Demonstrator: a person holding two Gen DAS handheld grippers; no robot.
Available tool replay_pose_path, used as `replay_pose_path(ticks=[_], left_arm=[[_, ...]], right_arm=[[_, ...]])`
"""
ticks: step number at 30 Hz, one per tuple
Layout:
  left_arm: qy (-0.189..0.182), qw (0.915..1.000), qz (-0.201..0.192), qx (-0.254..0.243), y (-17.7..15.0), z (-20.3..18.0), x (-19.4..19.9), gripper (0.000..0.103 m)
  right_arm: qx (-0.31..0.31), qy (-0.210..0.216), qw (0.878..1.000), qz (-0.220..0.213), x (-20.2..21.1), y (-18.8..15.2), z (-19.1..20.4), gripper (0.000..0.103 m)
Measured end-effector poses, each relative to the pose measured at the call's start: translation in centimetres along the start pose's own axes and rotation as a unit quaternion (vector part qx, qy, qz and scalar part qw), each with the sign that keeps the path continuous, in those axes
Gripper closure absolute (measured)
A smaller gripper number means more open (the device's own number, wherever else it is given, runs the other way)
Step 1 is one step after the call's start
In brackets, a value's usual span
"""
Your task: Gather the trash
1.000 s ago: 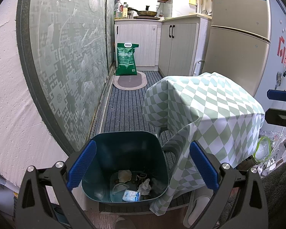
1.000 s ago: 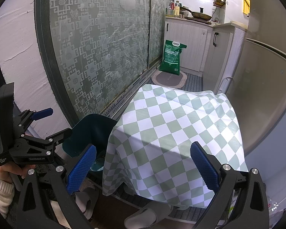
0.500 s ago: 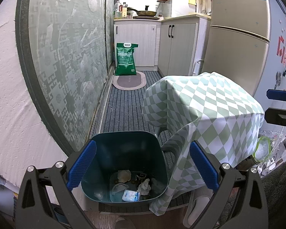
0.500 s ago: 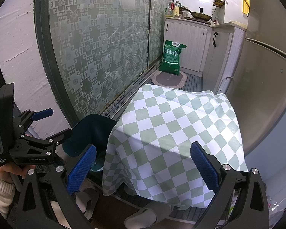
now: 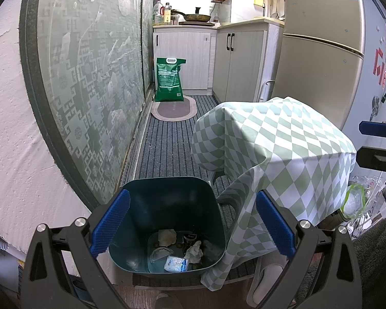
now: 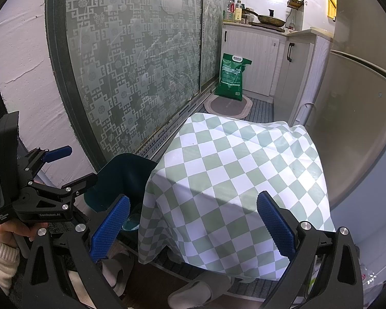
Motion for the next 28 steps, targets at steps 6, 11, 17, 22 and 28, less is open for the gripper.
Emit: replay_pose_path(ticks=[6, 11, 17, 22, 28], left_arm=[[0.0, 1.0, 0.0, 0.0, 0.01, 0.01, 0.0, 0.003], [0.0, 1.0, 0.0, 0.0, 0.02, -0.03, -0.01, 0.003], [0.0, 1.0, 0.0, 0.0, 0.03, 0.03, -0.02, 0.003], [0.001, 1.0, 0.002, 0.0, -0.02, -0.05, -0.09, 0.003], [0.001, 1.0, 0.002, 0.001, -0.06, -0.27, -0.15, 0.003]], right_arm=[[0.0, 0.0, 1.0, 0.0, -0.01, -0.06, -0.07, 0.003], [0.0, 0.0, 1.0, 0.0, 0.0, -0.03, -0.08, 0.003], [0.0, 0.0, 1.0, 0.0, -0.01, -0.08, -0.19, 0.003], [-0.001, 0.0, 1.0, 0.0, -0.02, -0.08, -0.19, 0.003], [0.0, 0.0, 1.0, 0.0, -0.01, -0.09, -0.24, 0.003]])
Point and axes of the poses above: each gripper's, at about its wrist camera, not at the fingertips, and x roughly against the way its jaws point, z to its left, y to its top, the point moved 9 cm from there along -x, roughly the way its jaws point, and after that the axes turned 15 degrees about -y, right-handed, at the moved point
